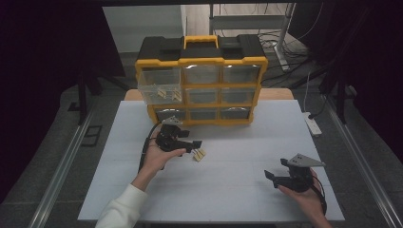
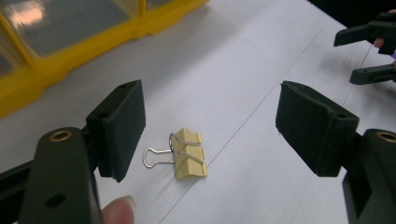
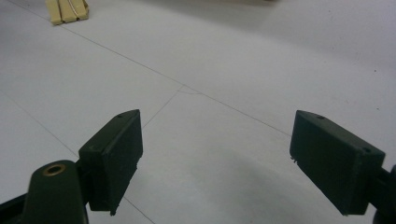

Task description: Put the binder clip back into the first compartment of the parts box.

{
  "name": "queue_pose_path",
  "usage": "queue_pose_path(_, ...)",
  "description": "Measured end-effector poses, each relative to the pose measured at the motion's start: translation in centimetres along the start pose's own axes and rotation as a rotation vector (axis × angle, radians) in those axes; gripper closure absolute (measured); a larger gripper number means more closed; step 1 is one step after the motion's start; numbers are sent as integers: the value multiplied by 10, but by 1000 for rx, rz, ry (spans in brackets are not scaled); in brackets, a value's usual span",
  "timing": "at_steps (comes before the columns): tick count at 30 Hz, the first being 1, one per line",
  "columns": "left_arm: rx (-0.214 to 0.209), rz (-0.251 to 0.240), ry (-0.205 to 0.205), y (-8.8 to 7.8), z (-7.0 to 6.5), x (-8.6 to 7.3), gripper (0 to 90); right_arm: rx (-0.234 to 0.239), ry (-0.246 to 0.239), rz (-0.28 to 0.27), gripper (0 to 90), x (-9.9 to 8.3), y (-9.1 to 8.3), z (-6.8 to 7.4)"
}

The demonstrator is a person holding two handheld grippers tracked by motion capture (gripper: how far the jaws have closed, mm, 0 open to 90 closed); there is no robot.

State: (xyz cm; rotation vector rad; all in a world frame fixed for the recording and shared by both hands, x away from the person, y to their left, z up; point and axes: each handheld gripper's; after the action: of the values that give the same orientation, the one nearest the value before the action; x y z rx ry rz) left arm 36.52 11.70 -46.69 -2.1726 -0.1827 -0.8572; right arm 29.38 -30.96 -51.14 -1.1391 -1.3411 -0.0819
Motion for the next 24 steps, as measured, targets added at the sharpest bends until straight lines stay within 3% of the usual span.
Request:
queue_pose_path(12, 38, 87, -31, 29, 15, -6, 238, 0, -1, 0, 173, 0, 0, 0)
queue_pose_path(16, 30, 101, -50, 34, 20, -8, 251, 0, -1, 0, 174, 0, 0, 0)
queue_pose_path(22, 27, 129, -83, 42, 24, -13, 369, 2, -2, 0, 174, 0, 0, 0)
queue_pose_path(24, 24, 137, -81, 43, 25, -14, 446, 2, -3, 0, 174, 0, 0, 0)
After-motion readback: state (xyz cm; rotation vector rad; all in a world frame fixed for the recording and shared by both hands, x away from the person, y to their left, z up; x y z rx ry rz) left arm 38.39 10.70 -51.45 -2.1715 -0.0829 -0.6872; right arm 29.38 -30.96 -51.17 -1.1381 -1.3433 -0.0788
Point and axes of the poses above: each handheld gripper's, and its own axes: y roughly forward along the jaws, x roughly out of its top, z roughly to its left, and after that the axes turned 15 degrees about -y, right-handed
